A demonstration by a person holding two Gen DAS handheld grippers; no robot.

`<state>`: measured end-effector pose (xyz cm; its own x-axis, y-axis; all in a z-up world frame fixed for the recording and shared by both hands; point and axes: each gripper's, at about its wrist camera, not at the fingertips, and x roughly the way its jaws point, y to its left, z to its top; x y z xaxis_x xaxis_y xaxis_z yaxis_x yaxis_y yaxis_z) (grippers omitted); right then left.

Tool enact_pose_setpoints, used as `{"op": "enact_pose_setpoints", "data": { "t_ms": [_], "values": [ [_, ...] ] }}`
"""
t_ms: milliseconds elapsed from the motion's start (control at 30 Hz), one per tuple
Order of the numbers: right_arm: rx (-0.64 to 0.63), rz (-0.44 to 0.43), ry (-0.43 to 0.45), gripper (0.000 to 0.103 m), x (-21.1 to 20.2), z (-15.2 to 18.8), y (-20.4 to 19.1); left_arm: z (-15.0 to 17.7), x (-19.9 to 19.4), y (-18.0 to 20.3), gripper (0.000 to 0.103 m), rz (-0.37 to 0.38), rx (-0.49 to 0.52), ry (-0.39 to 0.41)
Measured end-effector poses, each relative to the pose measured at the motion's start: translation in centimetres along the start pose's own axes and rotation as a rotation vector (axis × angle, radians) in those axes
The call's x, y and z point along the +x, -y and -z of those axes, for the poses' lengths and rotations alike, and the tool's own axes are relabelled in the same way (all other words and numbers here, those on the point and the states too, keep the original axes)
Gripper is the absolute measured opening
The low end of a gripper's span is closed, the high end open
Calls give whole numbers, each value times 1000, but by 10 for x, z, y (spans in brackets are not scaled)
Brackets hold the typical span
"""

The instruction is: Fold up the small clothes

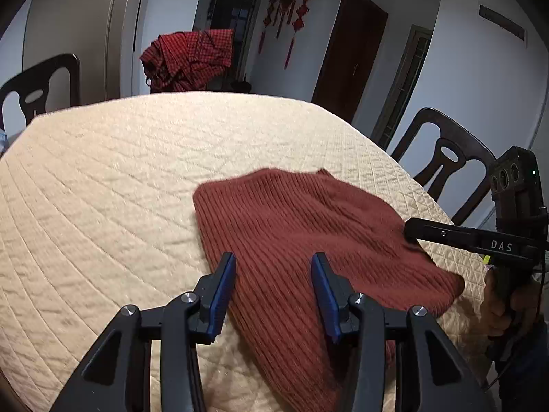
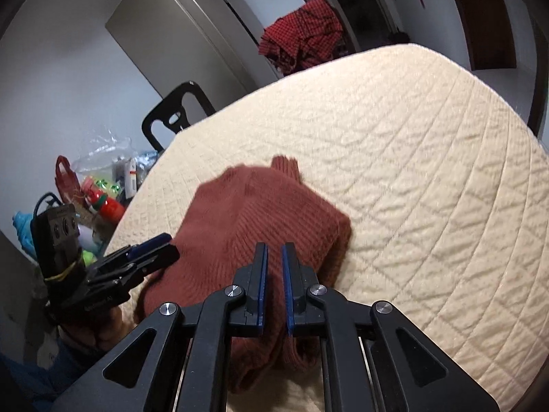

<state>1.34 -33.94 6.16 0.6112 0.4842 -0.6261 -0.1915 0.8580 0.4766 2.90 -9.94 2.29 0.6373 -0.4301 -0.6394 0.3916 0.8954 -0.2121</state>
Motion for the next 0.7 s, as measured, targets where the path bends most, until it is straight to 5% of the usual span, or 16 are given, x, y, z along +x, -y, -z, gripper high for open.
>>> {"op": "enact_pose_setpoints", "data": {
  "t_ms": [300, 700],
  "values": [
    [-107, -34, -28, 8, -23, 30, -17, 15, -26, 8, 47, 41, 39, 1],
    [-146, 27, -65, 10, -16, 44, -16, 32, -22, 9, 45, 32, 33, -44]
  ]
}}
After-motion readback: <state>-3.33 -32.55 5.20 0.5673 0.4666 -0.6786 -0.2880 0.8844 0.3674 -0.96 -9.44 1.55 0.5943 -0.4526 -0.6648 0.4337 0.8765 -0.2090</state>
